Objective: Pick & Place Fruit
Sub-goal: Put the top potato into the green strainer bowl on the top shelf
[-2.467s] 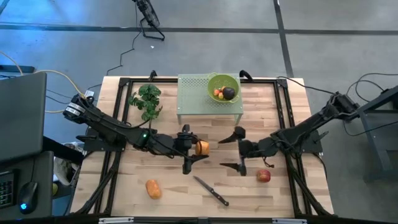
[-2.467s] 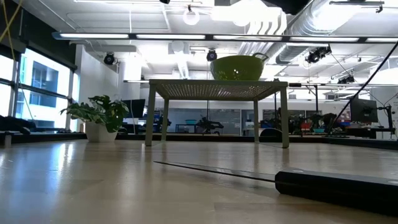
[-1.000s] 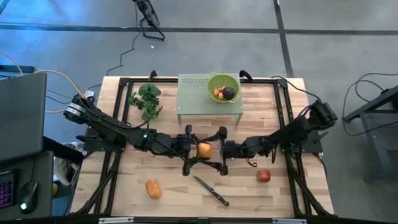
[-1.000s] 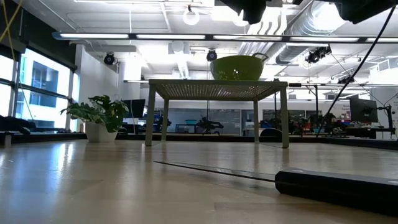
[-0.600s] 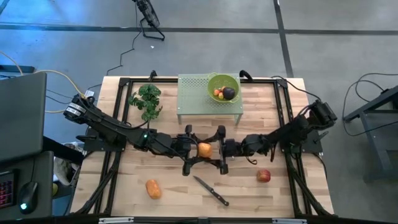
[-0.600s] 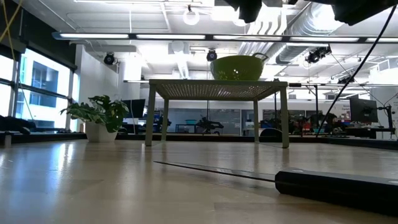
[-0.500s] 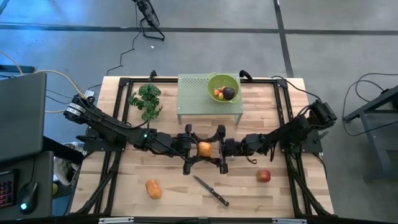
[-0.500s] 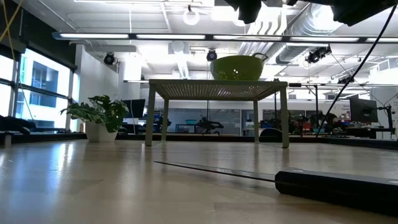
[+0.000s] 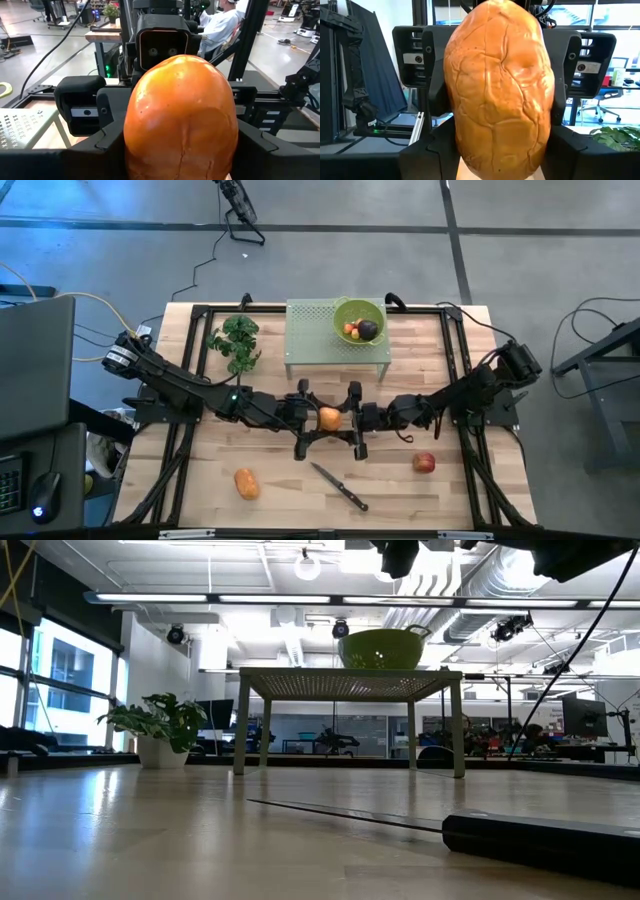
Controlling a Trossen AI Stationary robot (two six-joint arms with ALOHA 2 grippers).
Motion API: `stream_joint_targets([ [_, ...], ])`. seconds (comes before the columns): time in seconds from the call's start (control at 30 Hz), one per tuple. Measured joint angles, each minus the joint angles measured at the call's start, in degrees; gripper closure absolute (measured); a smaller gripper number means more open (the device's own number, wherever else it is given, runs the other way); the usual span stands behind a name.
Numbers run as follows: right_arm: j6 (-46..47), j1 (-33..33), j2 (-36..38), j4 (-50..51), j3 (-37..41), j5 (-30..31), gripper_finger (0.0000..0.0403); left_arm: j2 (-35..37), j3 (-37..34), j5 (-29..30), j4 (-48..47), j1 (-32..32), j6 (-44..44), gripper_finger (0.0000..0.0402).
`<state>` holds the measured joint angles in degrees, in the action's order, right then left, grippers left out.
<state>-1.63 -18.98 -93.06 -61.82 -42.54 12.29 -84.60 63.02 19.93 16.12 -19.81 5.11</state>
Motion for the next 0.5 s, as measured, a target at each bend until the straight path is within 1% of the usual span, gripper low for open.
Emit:
stream_joint_targets([
  [0.13, 0.1, -0.07, 0.0, 0.18, 0.0, 1.27, 0.0193, -0.03, 0.0, -0.12, 0.04, 0.02, -0.01, 0.0167],
  [0.33, 0.31, -0.07, 0.0, 0.26, 0.0, 1.71, 0.0205, -0.07, 0.0, -0.12, 0.33, 0.04, -0.17, 0.0167],
  [0.5, 0.49, -0.16, 0.02, 0.23, 0.0, 2.04, 0.0198, -0.11, 0.0, -0.1, 1.36, 0.04, -0.15, 0.0167],
])
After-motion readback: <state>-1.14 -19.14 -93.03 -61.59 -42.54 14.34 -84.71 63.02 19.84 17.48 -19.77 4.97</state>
